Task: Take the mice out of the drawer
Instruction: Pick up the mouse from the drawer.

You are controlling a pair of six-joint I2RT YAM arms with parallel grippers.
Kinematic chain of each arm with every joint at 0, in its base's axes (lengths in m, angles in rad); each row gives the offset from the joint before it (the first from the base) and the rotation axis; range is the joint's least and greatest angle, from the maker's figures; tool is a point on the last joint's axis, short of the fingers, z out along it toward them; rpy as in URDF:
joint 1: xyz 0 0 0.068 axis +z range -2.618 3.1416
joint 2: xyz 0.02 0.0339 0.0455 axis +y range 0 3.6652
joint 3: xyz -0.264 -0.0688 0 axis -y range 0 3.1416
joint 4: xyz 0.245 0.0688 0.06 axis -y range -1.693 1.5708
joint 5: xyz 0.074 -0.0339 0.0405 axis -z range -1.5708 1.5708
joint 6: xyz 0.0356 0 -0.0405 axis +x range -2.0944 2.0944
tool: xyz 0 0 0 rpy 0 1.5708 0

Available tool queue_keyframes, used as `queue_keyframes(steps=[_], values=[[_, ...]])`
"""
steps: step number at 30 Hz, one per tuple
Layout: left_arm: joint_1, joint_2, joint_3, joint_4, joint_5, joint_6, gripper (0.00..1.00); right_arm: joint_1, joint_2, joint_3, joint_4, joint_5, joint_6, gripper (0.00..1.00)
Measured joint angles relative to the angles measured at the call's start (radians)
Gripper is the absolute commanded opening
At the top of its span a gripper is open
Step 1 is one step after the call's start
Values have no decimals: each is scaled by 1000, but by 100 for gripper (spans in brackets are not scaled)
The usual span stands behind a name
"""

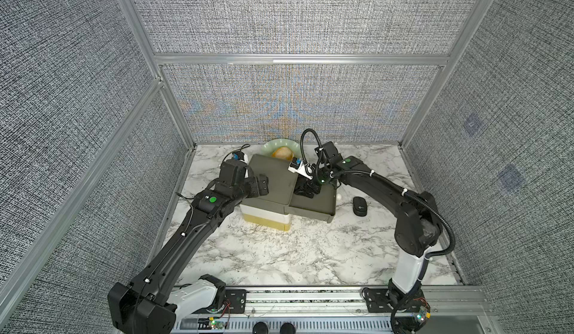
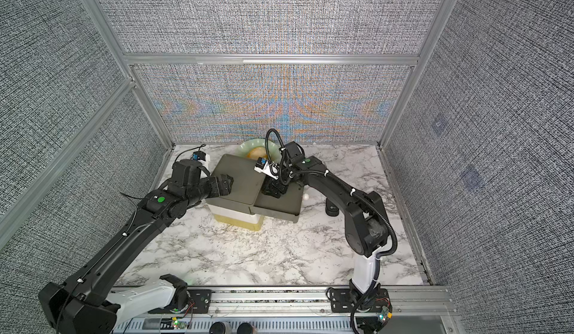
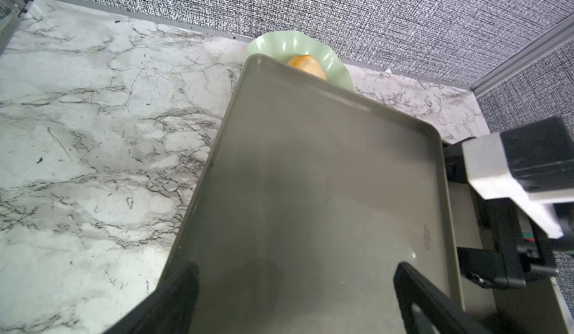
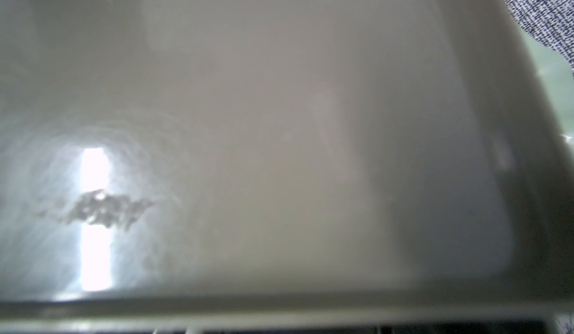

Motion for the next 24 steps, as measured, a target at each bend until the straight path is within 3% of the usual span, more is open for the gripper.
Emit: queue_keyframes(steps=[8, 24], values=[[0, -1, -2, 0, 0, 0, 99, 0, -9, -9, 5, 11, 5, 58], [2, -2, 3, 1, 4, 0, 99, -28, -110, -83, -20, 63, 86, 52]])
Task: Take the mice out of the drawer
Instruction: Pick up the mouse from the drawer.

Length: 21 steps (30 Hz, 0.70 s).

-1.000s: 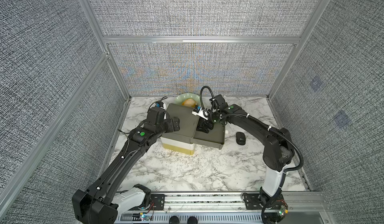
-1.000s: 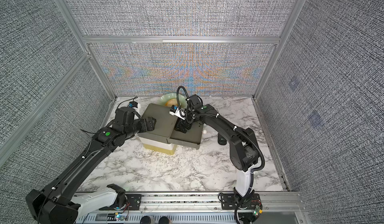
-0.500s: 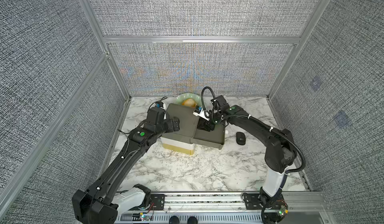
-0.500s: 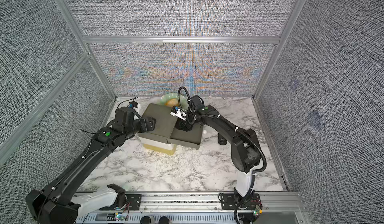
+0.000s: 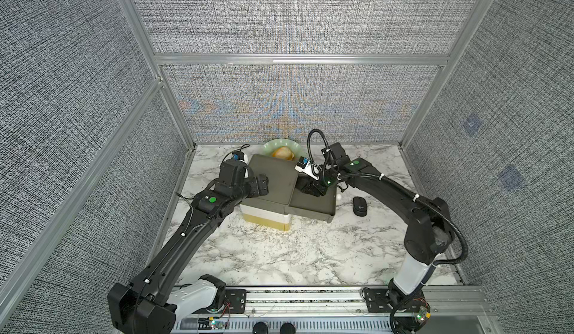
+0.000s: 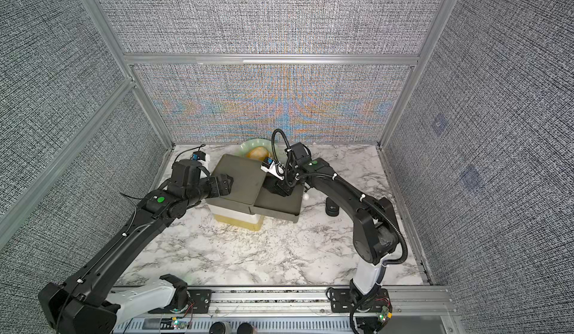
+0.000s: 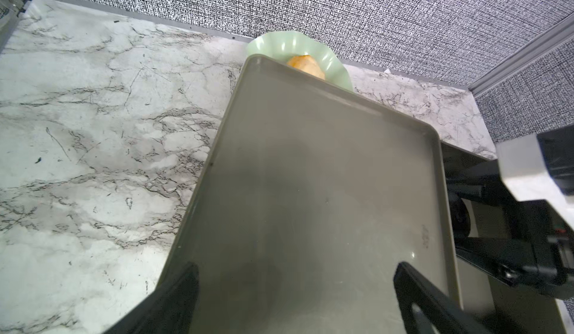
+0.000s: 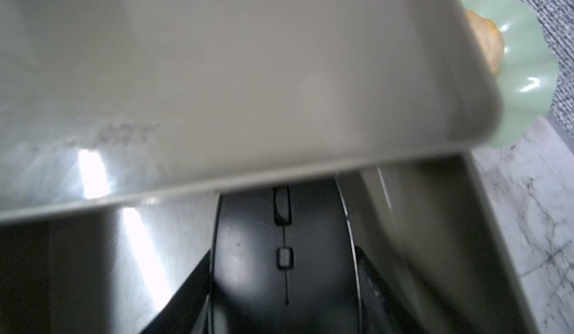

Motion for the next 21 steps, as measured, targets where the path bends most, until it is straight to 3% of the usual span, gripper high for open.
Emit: queue_keyframes(steps=[11, 21], values=[[0, 1, 43, -1, 34, 1, 99, -47, -175, -118, -6, 27, 95, 51], [-28, 47, 121, -1, 135, -1, 99, -169, -370, -183, 16, 98, 292, 51]])
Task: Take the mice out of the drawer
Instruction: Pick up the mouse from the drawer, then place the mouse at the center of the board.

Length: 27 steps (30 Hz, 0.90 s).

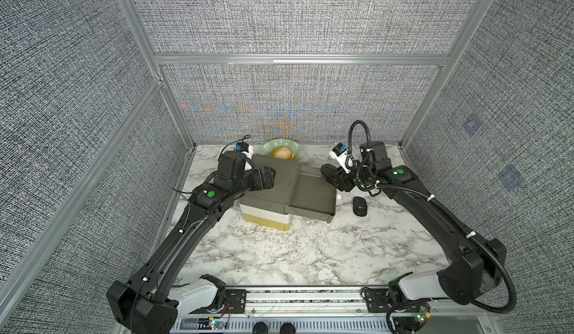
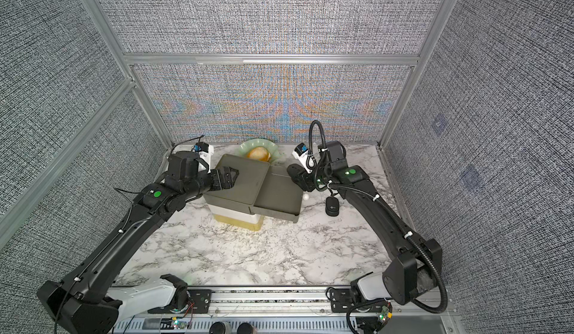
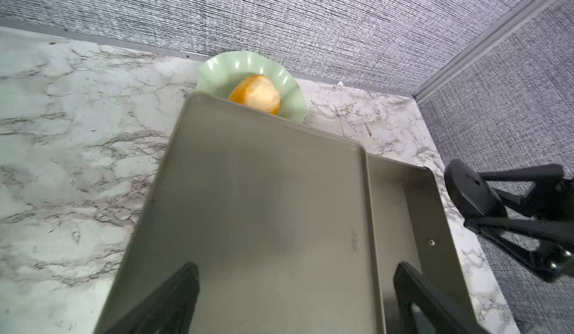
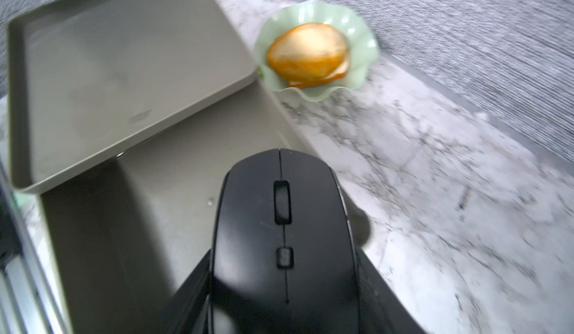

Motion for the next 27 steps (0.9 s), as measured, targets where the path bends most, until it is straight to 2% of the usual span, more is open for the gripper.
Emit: queue_keyframes(steps=[6, 13, 23, 27], values=[[-48, 45, 24, 10, 36, -3, 99, -145, -69, -106, 19, 128, 123, 49], [-67, 68, 35, 34, 59, -4, 99, -285, -41, -227, 35, 252, 191, 49], [-67, 52, 21, 34, 67, 8, 99, -400, 112, -262, 40, 369, 102, 48], [-66, 39, 16, 29, 71, 30, 99, -420, 144, -273, 39, 362, 59, 48]])
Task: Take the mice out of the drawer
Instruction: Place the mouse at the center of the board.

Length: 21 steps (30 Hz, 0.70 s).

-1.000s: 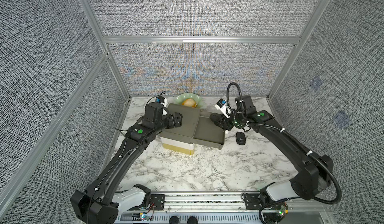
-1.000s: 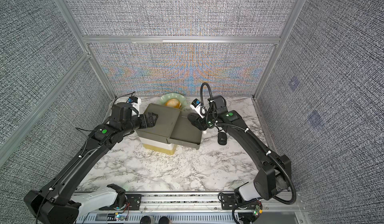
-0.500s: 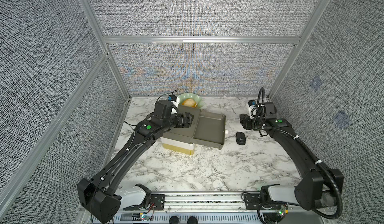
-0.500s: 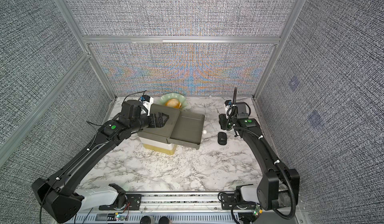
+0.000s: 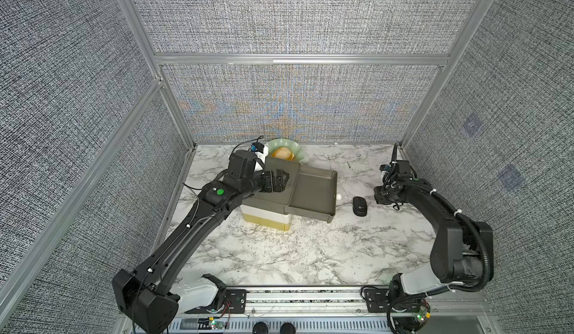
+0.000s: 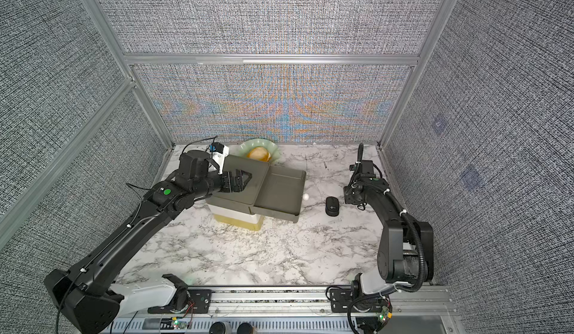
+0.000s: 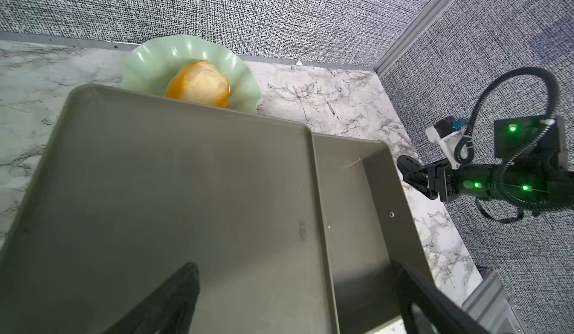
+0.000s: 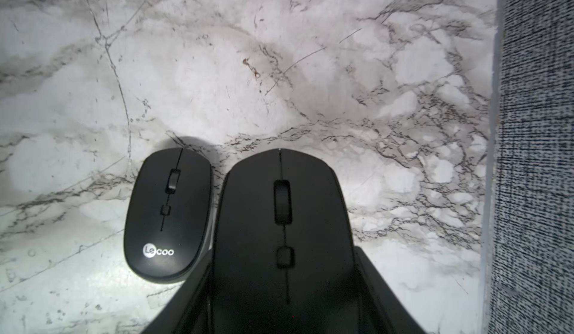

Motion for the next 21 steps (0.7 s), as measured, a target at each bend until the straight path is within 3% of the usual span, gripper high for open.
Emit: queue_keyframes(steps=[21], values=[[0, 32, 24, -30, -1, 50, 99, -14, 193, 28, -45, -70, -60, 49]])
